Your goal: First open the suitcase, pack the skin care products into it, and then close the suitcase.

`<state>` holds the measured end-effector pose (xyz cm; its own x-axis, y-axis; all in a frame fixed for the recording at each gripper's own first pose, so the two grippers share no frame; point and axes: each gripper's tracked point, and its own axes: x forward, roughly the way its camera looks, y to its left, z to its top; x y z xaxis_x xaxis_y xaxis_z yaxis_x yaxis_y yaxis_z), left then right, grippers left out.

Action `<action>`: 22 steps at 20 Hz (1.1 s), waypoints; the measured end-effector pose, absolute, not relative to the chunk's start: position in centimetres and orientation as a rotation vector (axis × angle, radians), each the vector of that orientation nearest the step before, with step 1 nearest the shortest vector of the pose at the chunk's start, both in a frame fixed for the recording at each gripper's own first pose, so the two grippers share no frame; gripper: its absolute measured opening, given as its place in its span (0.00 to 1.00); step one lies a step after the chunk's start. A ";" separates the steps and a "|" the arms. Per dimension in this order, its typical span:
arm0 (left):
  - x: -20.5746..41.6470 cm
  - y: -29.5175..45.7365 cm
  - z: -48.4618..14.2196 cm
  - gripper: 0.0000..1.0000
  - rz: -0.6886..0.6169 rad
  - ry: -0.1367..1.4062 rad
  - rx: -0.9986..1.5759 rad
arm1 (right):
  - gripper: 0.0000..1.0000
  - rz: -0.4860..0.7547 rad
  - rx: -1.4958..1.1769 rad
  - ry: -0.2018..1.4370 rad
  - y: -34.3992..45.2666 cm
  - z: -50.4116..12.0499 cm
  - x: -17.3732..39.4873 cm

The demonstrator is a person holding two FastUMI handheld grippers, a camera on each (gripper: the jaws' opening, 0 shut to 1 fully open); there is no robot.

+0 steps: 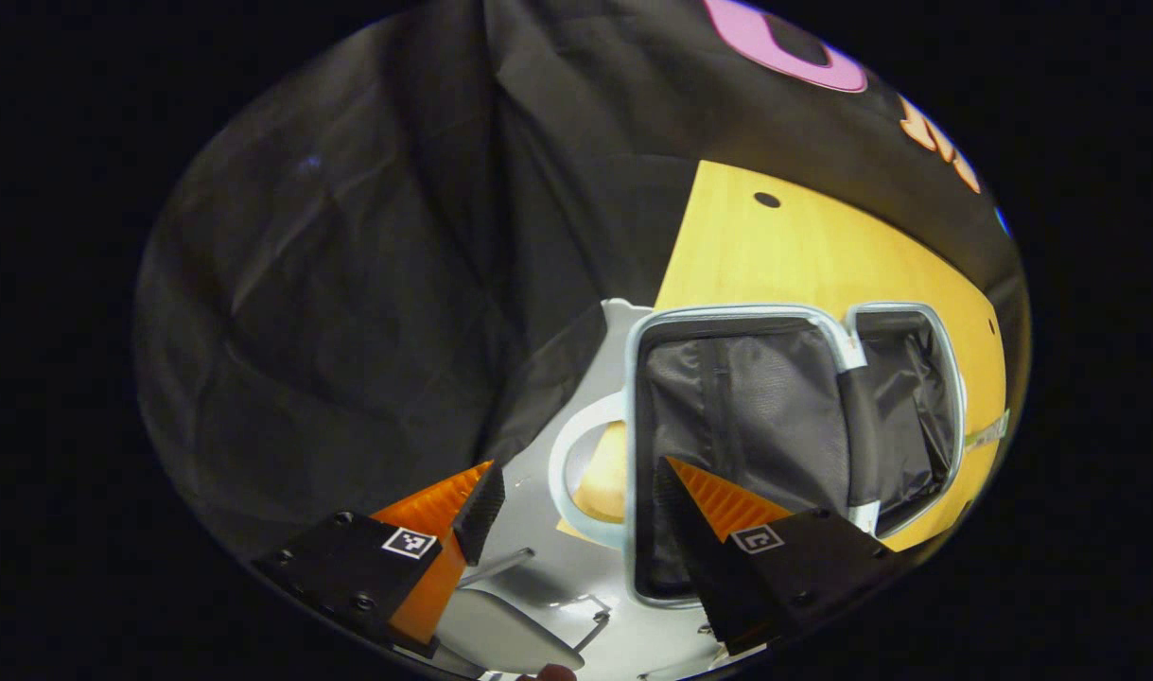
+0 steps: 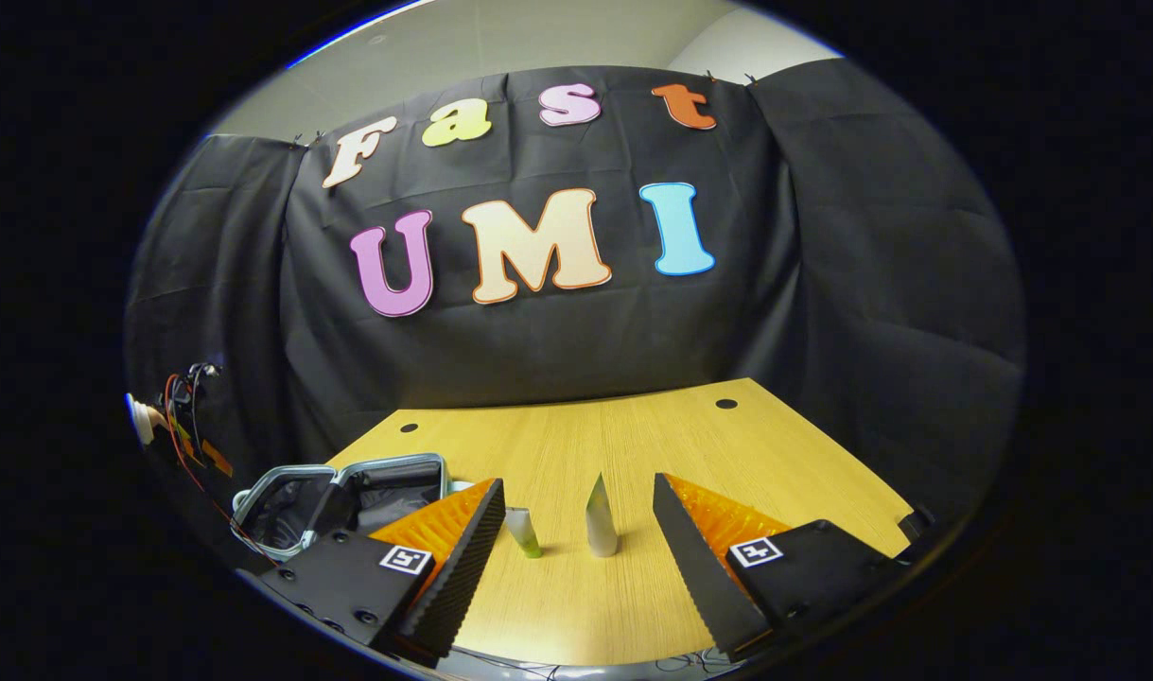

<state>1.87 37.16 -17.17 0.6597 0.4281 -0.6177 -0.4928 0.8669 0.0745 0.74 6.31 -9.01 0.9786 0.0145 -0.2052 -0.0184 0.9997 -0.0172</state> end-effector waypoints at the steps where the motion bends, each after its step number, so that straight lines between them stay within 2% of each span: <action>1: 2.1 35.4 -16.3 0.96 0.494 0.657 -0.092 | 0.98 0.019 -0.015 0.211 6.0 -9.3 1.0; 3: 2.4 31.1 -15.1 0.96 0.423 0.638 -0.077 | 0.98 0.033 -0.003 0.226 5.5 -10.0 1.6; 4: 2.4 28.5 -14.6 0.97 0.387 0.634 -0.070 | 0.94 0.044 0.003 0.238 5.3 -10.4 1.9; 6: 3.2 22.9 -14.6 0.96 0.315 0.623 -0.061 | 0.98 0.079 0.007 0.261 4.9 -11.1 2.6; 10: 4.4 11.1 -17.0 0.96 0.198 0.665 -0.108 | 0.98 0.180 -0.009 0.345 3.9 -13.2 4.0; 11: 4.9 8.3 -17.8 0.95 0.175 0.679 -0.119 | 0.94 0.204 -0.012 0.359 3.6 -13.4 4.4; 13: 6.2 3.9 -19.2 0.94 0.156 0.688 -0.132 | 0.98 0.244 -0.018 0.384 2.7 -13.9 5.2; 16: 9.1 -2.8 -19.5 0.97 0.123 0.620 -0.139 | 0.98 0.294 -0.026 0.423 1.4 -15.1 6.6; 22: 13.8 -12.5 -19.8 0.96 0.061 0.452 -0.089 | 0.98 0.410 -0.035 0.527 0.7 -19.1 9.8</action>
